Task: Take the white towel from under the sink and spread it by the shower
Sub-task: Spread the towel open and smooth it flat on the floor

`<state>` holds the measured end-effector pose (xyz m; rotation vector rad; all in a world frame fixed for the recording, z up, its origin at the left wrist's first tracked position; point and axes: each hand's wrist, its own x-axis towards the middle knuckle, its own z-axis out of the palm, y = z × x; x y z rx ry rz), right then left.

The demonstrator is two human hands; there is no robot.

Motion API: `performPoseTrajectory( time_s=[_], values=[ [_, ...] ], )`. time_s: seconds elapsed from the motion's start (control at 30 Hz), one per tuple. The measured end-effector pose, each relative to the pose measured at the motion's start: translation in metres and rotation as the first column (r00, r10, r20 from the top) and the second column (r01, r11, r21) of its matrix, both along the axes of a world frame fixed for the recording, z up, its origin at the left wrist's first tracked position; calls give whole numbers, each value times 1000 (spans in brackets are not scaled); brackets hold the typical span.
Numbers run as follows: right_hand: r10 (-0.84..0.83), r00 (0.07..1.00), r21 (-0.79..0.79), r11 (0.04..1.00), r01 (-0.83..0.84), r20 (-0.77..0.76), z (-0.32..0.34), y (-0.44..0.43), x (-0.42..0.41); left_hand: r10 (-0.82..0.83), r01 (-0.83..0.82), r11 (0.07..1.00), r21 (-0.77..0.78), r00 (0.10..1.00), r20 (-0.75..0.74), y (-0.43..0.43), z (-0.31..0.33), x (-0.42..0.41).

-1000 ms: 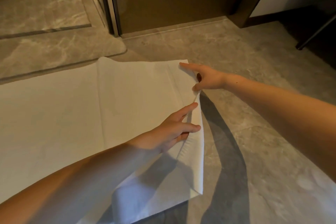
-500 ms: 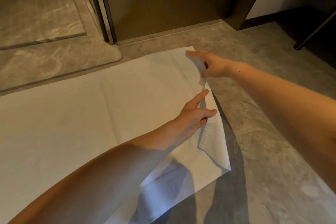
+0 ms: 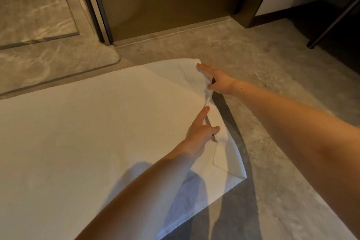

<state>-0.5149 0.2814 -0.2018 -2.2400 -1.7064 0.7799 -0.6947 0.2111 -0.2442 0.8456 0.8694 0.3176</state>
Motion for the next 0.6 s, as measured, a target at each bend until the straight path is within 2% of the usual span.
performPoseTrajectory(
  time_s=[0.13,0.27,0.33,0.4,0.43,0.47,0.5,0.53,0.57,0.6],
  values=[
    [-11,999,3,1000,11,-44,-9,-1,1,-18,20,999,37,999,-49,2,-6,-3],
    [-27,997,15,1000,28,-72,-9,-2,-2,-78,79,995,61,997,-12,7,-3,-6],
    [-46,999,42,998,46,2,-7,-3,-7,-138,136,983,126,990,7,13,-3,-12],
    [-94,989,124,989,79,117,-5,-8,-19,-172,177,943,283,984,-43,20,-3,-24],
    [-95,981,184,981,64,168,-4,-13,-29,-159,182,895,408,983,-91,25,-4,-33],
    [-75,976,235,972,24,207,-4,-20,-41,-131,195,804,562,980,-152,32,-6,-44],
    [-40,972,265,964,-23,230,-5,-28,-54,-102,248,653,715,965,-242,40,-11,-54],
    [0,970,271,960,-69,245,-8,-37,-68,-56,344,455,822,932,-358,48,-17,-65],
    [34,966,266,958,-105,257,-11,-47,-82,7,455,269,849,881,-474,55,-23,-75],
    [58,962,258,957,-129,267,-17,-58,-96,64,555,141,820,821,-567,61,-29,-84]
  ],
)
